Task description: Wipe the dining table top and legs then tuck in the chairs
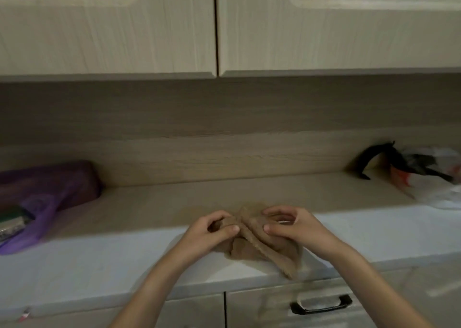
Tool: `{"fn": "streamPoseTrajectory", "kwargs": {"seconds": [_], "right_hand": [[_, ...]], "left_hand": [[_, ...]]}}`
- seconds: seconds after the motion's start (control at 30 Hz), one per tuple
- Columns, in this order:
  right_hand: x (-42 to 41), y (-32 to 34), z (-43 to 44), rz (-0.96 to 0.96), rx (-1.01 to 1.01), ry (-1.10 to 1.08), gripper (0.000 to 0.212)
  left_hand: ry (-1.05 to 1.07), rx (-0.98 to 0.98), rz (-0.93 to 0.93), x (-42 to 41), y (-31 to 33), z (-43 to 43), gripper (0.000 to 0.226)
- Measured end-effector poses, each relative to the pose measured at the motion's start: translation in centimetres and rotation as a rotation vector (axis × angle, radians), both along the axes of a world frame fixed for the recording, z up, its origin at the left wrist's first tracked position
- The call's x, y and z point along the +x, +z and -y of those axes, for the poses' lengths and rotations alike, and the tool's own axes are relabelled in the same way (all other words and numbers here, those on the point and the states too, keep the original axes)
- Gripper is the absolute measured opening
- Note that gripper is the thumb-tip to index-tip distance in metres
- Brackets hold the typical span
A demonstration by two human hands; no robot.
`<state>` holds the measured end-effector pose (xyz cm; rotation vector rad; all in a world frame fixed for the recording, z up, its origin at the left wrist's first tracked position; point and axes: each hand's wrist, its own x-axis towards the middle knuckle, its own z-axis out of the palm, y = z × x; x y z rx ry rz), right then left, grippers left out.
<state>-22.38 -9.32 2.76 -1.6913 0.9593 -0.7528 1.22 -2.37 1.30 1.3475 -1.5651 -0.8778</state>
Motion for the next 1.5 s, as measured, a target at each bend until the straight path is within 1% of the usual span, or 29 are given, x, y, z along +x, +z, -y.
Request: {"fn": "streamPoseTrajectory", "kwargs": {"seconds": [0.07, 0.13, 0.17, 0.23, 0.3, 0.37, 0.4, 0.47, 0.53, 0.57, 0.63, 0.7, 0.77, 0.83, 0.87, 0.9, 0.93, 0.97, 1.03, 1.1, 1.17, 1.2, 1.23, 1.3, 1.33, 1.4, 1.43, 1.47, 1.5], "right_hand": [[-0.1, 0.1, -0.3, 0.076, -0.006, -0.013, 0.037], [0.0, 0.2, -0.7, 0.205, -0.003, -0.030, 0.037], [0.0, 0.3, -0.8, 0.280, 0.018, -0.013, 0.039], [0.0, 0.6, -1.1, 0.419, 0.099, 0.066, 0.045], [0.1, 1.1, -1.2, 0.493, 0.145, 0.103, 0.041], [0.5, 1.5, -0.5, 0.497, 0.162, 0.071, 0.035], [0.9, 1.6, 0.0, 0.466, 0.147, 0.039, 0.032], [1.7, 1.6, 1.4, 0.330, 0.022, -0.056, 0.027], [2.6, 1.5, 2.4, 0.216, -0.095, -0.133, 0.028], [2.9, 1.5, 2.6, 0.208, -0.116, -0.144, 0.028], [2.9, 1.6, 2.5, 0.272, -0.089, -0.094, 0.026], [2.6, 2.1, 2.3, 0.417, 0.048, -0.011, 0.026], [2.7, 1.9, 2.8, 0.488, 0.144, -0.012, 0.024], [3.2, 1.1, 3.8, 0.368, 0.027, -0.143, 0.021], [3.5, 0.4, 4.5, 0.250, -0.076, -0.214, 0.021], [3.8, -0.2, 4.9, 0.106, -0.178, -0.272, 0.023], [3.8, -0.7, 5.0, -0.066, -0.296, -0.313, 0.030], [3.6, -1.1, 5.1, -0.206, -0.419, -0.306, 0.037], [3.2, -1.6, 4.4, -0.375, -0.612, -0.167, 0.046], [3.3, -2.4, 3.2, -0.487, -0.688, 0.049, 0.058], [3.8, -3.6, 2.6, -0.648, -0.714, 0.172, 0.084], [4.0, -4.2, 2.8, -0.722, -0.704, 0.190, 0.094], [4.2, -4.6, 3.3, -0.769, -0.698, 0.189, 0.100], [4.6, -4.6, 4.5, -0.817, -0.679, 0.164, 0.108], [4.8, -4.4, 5.1, -0.835, -0.675, 0.147, 0.108], [5.4, -3.8, 6.0, -0.857, -0.671, 0.105, 0.093], [5.8, -3.8, 6.7, -0.875, -0.668, 0.086, 0.086], [6.2, -3.5, 6.9, -0.866, -0.627, 0.080, 0.077], [6.6, -3.4, 7.3, -0.885, -0.611, 0.072, 0.067]], "left_hand": [[0.001, 0.031, -0.057, -0.2, 0.1, -0.2, 0.042], [0.038, 0.037, -0.092, -0.4, 0.4, -0.2, 0.043], [0.036, 0.035, -0.104, -0.4, 0.6, -0.2, 0.037], [-0.013, 0.008, -0.068, -0.3, 1.4, -0.6, 0.022], [-0.057, 0.002, -0.033, -0.3, 2.6, -1.0, 0.030], [-0.037, 0.048, -0.083, 0.1, 3.7, -0.6, 0.028], [-0.013, 0.088, -0.110, 0.2, 4.1, -0.2, 0.025], [0.044, 0.167, -0.108, 0.4, 4.7, 0.9, 0.028], [0.107, 0.199, -0.042, 0.3, 4.8, 1.9, 0.020], [0.127, 0.172, 0.007, 0.3, 5.0, 2.3, 0.016], [0.128, 0.123, -0.010, 0.3, 5.4, 2.5, 0.017], [0.098, 0.104, -0.106, 0.3, 5.9, 2.3, 0.024], [0.130, 0.077, -0.116, 0.6, 5.8, 2.7, 0.019], [0.239, 0.042, -0.023, 0.9, 4.9, 3.9, 0.020], [0.308, 0.017, 0.083, 1.0, 4.2, 4.6, 0.018], [0.375, -0.019, 0.238, 1.0, 3.5, 5.2, 0.012], [0.430, -0.033, 0.408, 0.8, 2.8, 5.4, 0.012], [0.467, -0.065, 0.552, 0.6, 2.2, 5.3, 0.024], [0.392, -0.155, 0.732, -0.6, 1.1, 4.2, 0.043], [0.240, -0.195, 0.882, -2.1, 0.0, 2.7, 0.068], [0.130, -0.104, 1.002, -2.9, -1.1, 1.9, 0.083], [0.115, -0.046, 1.036, -2.8, -1.7, 2.1, 0.087], [0.112, -0.038, 1.037, -2.5, -2.3, 2.6, 0.090], [0.103, -0.029, 1.052, -2.0, -2.5, 4.2, 0.086], [0.096, -0.009, 1.057, -1.8, -2.3, 5.0, 0.080], [0.075, -0.043, 1.105, -1.1, -1.8, 6.1, 0.070], [0.075, -0.057, 1.179, -0.5, -1.8, 6.8, 0.069], [0.068, -0.006, 1.219, -0.2, -1.6, 7.3, 0.071], [0.055, -0.006, 1.266, -0.1, -1.7, 7.8, 0.073]]}}
